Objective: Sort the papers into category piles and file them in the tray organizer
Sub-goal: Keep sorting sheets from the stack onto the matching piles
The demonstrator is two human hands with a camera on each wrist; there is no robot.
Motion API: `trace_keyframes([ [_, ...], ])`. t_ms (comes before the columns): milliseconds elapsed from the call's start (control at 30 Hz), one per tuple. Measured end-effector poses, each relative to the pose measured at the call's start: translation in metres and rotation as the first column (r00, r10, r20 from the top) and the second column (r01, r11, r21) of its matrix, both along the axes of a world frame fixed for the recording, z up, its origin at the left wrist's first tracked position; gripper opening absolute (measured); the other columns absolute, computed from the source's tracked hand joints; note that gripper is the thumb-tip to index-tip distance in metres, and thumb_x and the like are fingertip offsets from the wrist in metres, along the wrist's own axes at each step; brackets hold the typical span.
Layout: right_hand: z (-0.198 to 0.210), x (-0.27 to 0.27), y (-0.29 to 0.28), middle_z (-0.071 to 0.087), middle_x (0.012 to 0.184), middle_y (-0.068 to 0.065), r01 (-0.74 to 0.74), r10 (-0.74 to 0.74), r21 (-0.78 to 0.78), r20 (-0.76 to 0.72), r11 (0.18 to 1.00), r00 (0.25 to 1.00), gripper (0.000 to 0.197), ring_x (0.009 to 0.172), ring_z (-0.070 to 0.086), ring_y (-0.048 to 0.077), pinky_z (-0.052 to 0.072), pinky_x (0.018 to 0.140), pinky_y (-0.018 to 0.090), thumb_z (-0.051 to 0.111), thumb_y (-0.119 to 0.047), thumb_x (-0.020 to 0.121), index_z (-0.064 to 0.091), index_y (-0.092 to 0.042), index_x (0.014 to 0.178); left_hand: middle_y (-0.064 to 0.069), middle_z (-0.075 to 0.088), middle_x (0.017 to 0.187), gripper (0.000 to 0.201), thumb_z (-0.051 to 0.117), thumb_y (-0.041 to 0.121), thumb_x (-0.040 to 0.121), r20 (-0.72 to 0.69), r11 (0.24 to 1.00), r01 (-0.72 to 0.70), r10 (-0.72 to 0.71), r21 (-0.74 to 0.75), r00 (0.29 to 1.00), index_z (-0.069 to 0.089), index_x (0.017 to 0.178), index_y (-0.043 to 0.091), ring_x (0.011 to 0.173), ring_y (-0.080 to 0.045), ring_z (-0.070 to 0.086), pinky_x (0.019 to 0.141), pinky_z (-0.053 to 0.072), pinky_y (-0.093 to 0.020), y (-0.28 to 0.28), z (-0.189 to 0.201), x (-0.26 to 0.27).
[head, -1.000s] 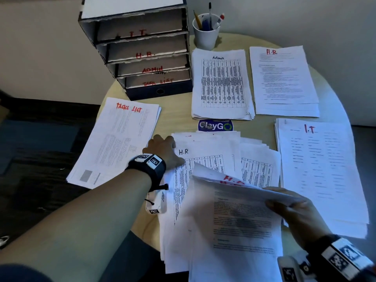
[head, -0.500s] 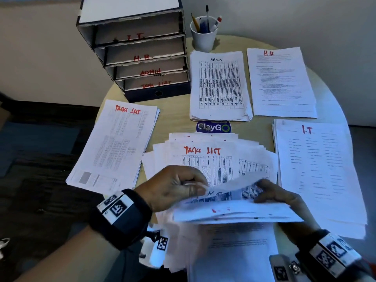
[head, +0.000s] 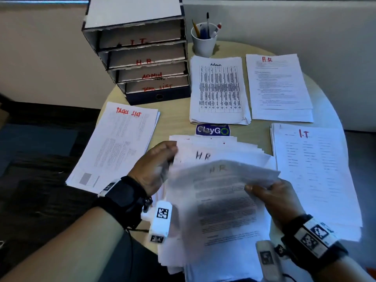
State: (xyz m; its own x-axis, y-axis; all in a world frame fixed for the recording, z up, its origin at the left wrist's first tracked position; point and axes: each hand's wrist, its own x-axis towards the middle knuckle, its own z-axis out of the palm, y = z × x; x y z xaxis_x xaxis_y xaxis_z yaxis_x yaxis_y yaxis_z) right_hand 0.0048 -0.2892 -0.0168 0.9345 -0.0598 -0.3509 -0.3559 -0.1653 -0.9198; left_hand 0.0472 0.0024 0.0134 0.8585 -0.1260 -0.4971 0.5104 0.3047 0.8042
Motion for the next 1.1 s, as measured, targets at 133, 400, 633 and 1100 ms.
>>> trace_keyframes([
  [133,-0.006,0.003,-0.003,0.064,0.051,-0.001,0.187,-0.188,-0.018,-0.019,0.982,0.982,0.004,0.044,0.052,0.015,0.038,0.039,0.02,0.073,-0.003,0.081,0.072,-0.002,0.085,-0.013,0.064,0.095,0.032,0.057,0.044,0.091,-0.25,0.996,0.068,-0.05,0.063,0.967,0.065,0.108,0.018,0.071,-0.024,0.058,0.064,0.046,-0.03,0.008,-0.035,-0.024],
  [400,0.008,0.016,0.012,0.061,0.131,0.012,0.298,-0.295,0.01,-0.117,0.955,0.948,0.07,0.113,0.063,0.027,0.05,0.096,0.045,0.069,0.005,0.083,0.042,-0.024,0.142,0.008,0.059,0.109,0.01,0.05,0.021,0.099,-0.1,0.623,0.238,-0.247,0.745,0.964,0.044,0.106,0.018,0.102,-0.019,0.055,0.085,0.044,-0.028,-0.029,-0.034,-0.06],
  [633,0.094,0.016,0.039,0.059,0.13,0.007,0.017,0.697,-0.833,0.473,0.553,0.538,0.064,0.127,0.051,0.027,0.037,0.107,0.054,0.076,-0.021,0.073,0.055,-0.016,0.132,-0.005,0.063,0.111,0.023,0.044,0.018,0.097,0.047,0.035,-0.031,-0.717,0.999,0.695,0.051,0.118,0.021,0.1,-0.03,0.063,0.077,0.047,-0.035,-0.057,0.05,-0.033],
  [1100,0.106,0.034,-0.007,0.057,0.058,0.001,-0.247,0.312,-0.402,0.105,0.882,0.944,0.012,0.055,0.051,0.01,0.035,0.05,0.022,0.074,-0.015,0.078,0.065,-0.015,0.07,-0.006,0.057,0.127,0.076,0.087,0.019,0.072,0.171,0.63,-0.211,0.125,0.747,0.977,0.046,0.137,0.019,0.121,-0.018,0.053,0.105,0.039,-0.04,0.008,0.078,-0.036],
])
